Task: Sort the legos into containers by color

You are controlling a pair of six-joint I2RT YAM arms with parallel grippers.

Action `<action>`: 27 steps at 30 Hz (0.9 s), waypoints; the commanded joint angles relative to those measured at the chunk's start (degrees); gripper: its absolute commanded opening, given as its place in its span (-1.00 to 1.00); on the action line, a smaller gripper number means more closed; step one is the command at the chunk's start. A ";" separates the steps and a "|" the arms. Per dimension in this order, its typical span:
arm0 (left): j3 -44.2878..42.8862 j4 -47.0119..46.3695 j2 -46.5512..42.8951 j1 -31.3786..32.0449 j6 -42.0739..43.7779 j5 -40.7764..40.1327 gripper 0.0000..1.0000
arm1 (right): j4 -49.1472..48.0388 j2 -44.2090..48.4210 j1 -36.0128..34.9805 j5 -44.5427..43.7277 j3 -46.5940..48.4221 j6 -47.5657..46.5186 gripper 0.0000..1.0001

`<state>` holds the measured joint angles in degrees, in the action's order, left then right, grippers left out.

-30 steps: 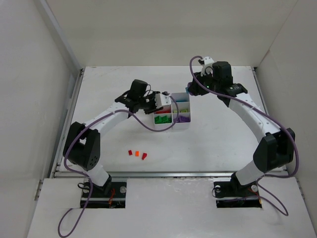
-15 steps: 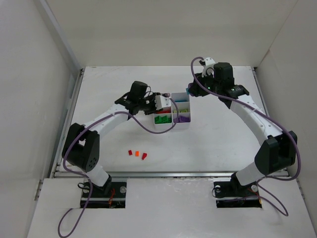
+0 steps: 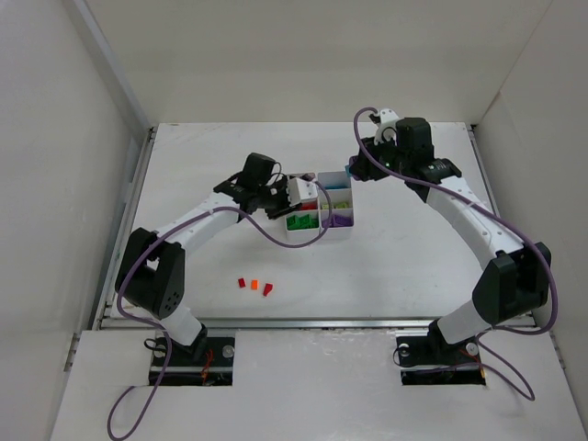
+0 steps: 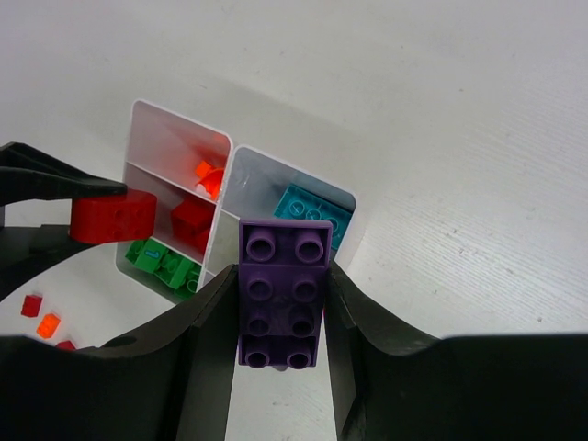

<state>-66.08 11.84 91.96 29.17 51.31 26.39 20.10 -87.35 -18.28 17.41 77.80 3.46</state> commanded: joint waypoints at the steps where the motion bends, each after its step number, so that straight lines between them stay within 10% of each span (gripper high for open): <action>1: -0.71 -0.66 -1.00 0.89 -3.84 -0.19 -0.92 | -2.87 2.10 0.35 0.43 0.16 0.49 -1.00; 4: -0.71 -2.60 -0.47 0.89 -4.64 -1.95 -0.55 | -2.87 1.48 0.35 0.43 0.69 0.49 -1.00; 6: -0.71 -4.45 0.15 1.59 -6.04 -4.41 0.10 | -2.87 1.48 0.35 0.43 0.69 0.49 -1.00; 10: -0.71 -5.77 0.15 1.59 -7.09 -7.14 0.42 | -2.87 0.95 0.35 0.43 1.30 0.49 -1.00; 17: -4.74 -5.60 0.15 1.59 -10.35 -9.18 0.51 | -2.87 0.95 0.35 7.62 1.83 -6.62 -1.00; 22: -11.86 6.06 -0.38 -0.69 -1.51 4.60 0.17 | -3.92 2.19 0.35 15.35 1.22 -17.23 -1.00; 27: -16.88 14.00 -0.91 -0.69 9.14 15.43 0.25 | -9.02 4.82 -2.53 26.70 -1.42 -28.23 -1.00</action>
<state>-79.90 19.14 92.62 28.38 52.82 31.94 17.50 -86.26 -18.72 34.65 76.69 -15.27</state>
